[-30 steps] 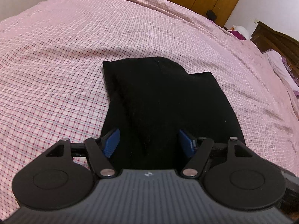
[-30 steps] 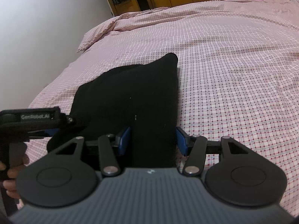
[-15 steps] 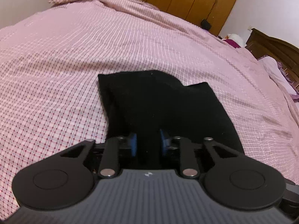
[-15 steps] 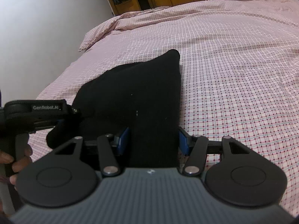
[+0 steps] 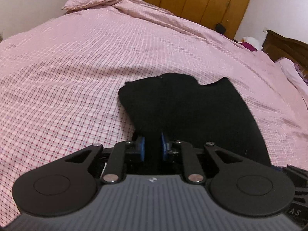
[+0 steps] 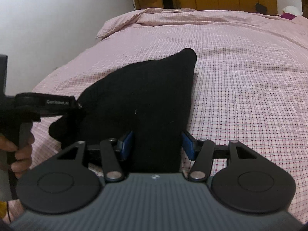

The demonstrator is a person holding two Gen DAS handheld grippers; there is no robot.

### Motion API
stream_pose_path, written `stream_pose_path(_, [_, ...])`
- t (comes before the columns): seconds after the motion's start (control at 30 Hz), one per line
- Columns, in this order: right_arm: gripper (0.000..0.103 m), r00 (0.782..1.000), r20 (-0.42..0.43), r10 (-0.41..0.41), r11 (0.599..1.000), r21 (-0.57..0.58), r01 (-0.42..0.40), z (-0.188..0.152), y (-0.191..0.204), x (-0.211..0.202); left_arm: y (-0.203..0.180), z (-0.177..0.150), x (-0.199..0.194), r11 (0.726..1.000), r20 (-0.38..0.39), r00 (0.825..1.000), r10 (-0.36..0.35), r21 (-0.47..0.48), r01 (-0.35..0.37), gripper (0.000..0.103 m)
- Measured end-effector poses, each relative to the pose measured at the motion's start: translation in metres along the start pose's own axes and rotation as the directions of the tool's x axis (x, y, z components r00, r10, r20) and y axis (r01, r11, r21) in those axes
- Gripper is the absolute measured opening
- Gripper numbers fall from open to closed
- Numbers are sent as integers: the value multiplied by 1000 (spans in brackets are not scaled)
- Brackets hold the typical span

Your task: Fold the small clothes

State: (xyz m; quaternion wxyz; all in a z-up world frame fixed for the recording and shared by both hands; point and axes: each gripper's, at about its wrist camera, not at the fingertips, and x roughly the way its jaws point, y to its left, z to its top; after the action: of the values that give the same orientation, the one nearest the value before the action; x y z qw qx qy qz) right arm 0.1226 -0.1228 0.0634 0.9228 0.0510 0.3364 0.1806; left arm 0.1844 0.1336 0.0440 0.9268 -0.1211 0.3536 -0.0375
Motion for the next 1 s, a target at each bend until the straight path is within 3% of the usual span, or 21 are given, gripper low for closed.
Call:
stream_pose_path(0.13, [58,1000,26,15,1000,25,-15,12,-6,-12,3,8,-5,1000,8,1000,-24,4,24,31])
stream_pose_path(0.33, [58,995,91,-29,998,59,24,40,-17,-5,-2,10,-6,1000,25,999,22,10,-22,47])
stream_pose_path(0.53, [58,1000,26,7,996,85,-9,47,-17,39,0,12,15,997,-30,996,81,19,-80,58])
stream_pose_path(0.63, [64,1000,22,19,996,92,-21,44,-13,52,6,10,22,995,-43,994,97,19,-97,65])
stream_pose_path(1.0, [68,995,42,93,976,196,-100,42,-36,24,16,17,7,995,-99,994,-38,-92,29,70])
